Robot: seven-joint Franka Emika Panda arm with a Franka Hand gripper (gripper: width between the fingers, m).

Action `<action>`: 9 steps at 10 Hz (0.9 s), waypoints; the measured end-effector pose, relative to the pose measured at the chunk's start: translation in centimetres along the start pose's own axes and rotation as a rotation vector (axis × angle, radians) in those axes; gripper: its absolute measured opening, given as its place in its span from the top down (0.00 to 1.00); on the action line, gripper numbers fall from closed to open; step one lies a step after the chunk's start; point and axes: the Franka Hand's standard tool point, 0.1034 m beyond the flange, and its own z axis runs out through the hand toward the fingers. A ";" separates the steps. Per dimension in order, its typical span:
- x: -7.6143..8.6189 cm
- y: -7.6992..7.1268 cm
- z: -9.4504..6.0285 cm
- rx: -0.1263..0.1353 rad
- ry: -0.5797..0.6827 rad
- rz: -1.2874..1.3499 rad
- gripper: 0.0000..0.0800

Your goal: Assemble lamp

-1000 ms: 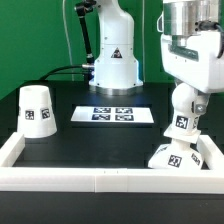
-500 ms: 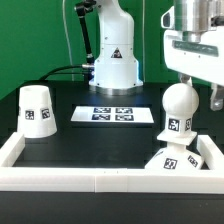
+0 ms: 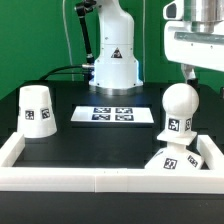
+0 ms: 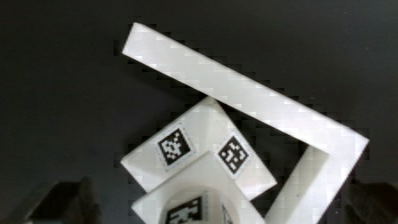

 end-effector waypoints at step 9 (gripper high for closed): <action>-3.1 2.8 0.2 -0.059 0.017 -0.327 0.13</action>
Offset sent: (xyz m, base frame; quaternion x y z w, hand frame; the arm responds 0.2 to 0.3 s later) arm 0.0000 0.0000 0.0000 0.0000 0.0000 0.0000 1.0000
